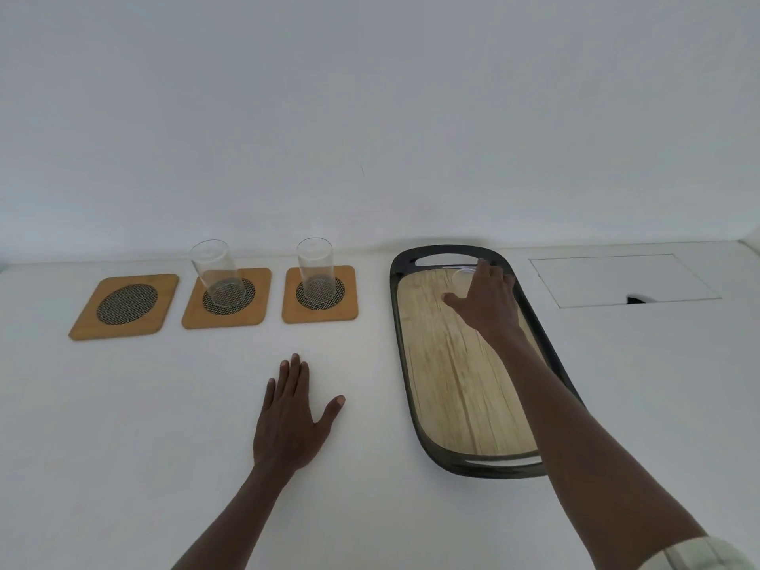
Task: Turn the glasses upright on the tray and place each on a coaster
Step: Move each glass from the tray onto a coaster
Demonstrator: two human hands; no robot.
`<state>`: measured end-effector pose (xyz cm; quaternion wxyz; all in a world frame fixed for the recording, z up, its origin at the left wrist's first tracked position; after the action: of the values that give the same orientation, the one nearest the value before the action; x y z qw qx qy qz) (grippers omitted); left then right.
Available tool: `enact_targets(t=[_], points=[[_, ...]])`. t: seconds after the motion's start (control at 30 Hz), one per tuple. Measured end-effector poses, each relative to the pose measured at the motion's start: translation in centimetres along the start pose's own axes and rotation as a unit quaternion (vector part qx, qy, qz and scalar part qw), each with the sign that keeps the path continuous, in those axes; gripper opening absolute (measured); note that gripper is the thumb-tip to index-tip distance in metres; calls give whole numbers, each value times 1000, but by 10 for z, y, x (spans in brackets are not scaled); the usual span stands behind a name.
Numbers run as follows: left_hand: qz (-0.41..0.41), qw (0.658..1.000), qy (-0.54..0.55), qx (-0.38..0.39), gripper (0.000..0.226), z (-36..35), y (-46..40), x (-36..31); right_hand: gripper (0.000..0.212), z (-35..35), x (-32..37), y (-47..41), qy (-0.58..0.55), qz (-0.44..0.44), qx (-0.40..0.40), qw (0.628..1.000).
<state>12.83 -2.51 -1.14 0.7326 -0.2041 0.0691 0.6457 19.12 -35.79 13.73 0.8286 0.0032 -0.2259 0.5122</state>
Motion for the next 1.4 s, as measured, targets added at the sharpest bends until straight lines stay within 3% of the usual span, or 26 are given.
enact_targets(t=[0.8, 1.03, 1.2, 1.4], points=[[5, 1000, 9, 2, 106, 5, 1, -3, 76, 22, 8, 20, -74, 4, -65, 995], [6, 999, 31, 43, 114, 7, 0, -2, 81, 55, 28, 51, -107, 34, -76, 991], [6, 992, 85, 91, 115, 17, 0, 2, 72, 75, 50, 68, -108, 61, -88, 988], [-26, 993, 80, 83, 108, 37, 19, 26, 71, 82, 90, 92, -111, 81, -90, 986]])
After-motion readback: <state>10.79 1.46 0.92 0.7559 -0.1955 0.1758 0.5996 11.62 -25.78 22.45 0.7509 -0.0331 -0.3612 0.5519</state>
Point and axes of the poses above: each hand's wrist, its own y-axis away from the middle knuckle, its own z-axis out of the back of the hand, x = y × z, the point moved 5 cm from there along -y, towards the middle knuckle, and after that the axes turned 11 degrees about -x, right-handed, at the moved point
